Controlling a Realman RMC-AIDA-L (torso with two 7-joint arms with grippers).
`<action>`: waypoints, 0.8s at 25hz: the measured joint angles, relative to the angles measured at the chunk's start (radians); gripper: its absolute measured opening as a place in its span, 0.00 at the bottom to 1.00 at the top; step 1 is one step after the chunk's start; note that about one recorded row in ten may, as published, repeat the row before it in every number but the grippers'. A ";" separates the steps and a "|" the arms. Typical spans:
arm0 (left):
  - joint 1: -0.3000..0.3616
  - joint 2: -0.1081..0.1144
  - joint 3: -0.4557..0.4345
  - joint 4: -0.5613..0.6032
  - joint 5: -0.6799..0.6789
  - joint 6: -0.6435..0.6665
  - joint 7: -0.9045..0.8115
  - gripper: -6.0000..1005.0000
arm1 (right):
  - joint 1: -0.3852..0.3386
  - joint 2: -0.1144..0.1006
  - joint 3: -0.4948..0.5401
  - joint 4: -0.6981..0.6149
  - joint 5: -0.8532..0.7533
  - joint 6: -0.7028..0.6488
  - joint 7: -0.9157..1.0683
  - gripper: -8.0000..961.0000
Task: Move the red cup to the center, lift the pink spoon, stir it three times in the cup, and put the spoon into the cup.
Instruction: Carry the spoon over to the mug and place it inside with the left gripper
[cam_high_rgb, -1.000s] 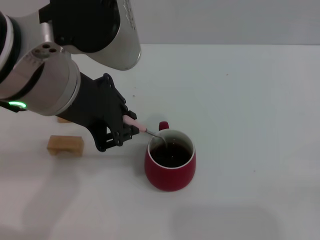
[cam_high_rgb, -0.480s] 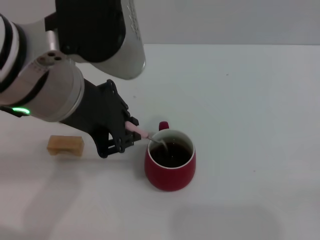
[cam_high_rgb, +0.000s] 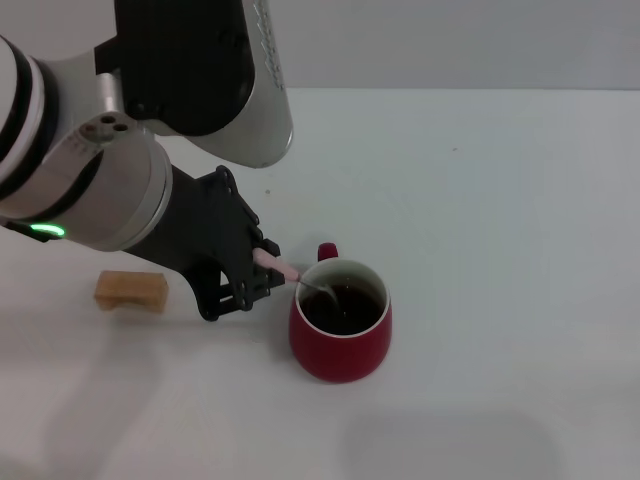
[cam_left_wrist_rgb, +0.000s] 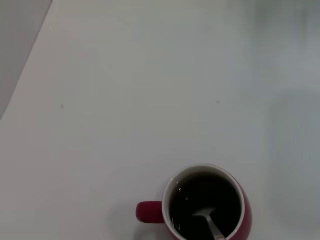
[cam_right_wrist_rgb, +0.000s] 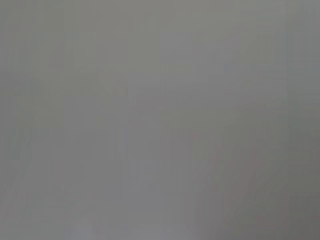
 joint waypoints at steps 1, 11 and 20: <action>0.003 0.000 0.000 -0.002 0.001 0.004 0.003 0.18 | -0.001 0.000 -0.001 0.000 -0.001 -0.002 0.000 0.01; 0.012 -0.002 0.017 -0.051 0.025 0.044 0.023 0.18 | -0.016 0.000 -0.005 0.000 -0.004 -0.011 0.000 0.01; 0.003 -0.003 0.044 -0.098 0.051 0.070 0.027 0.18 | -0.022 -0.001 -0.016 0.000 -0.005 -0.020 0.000 0.01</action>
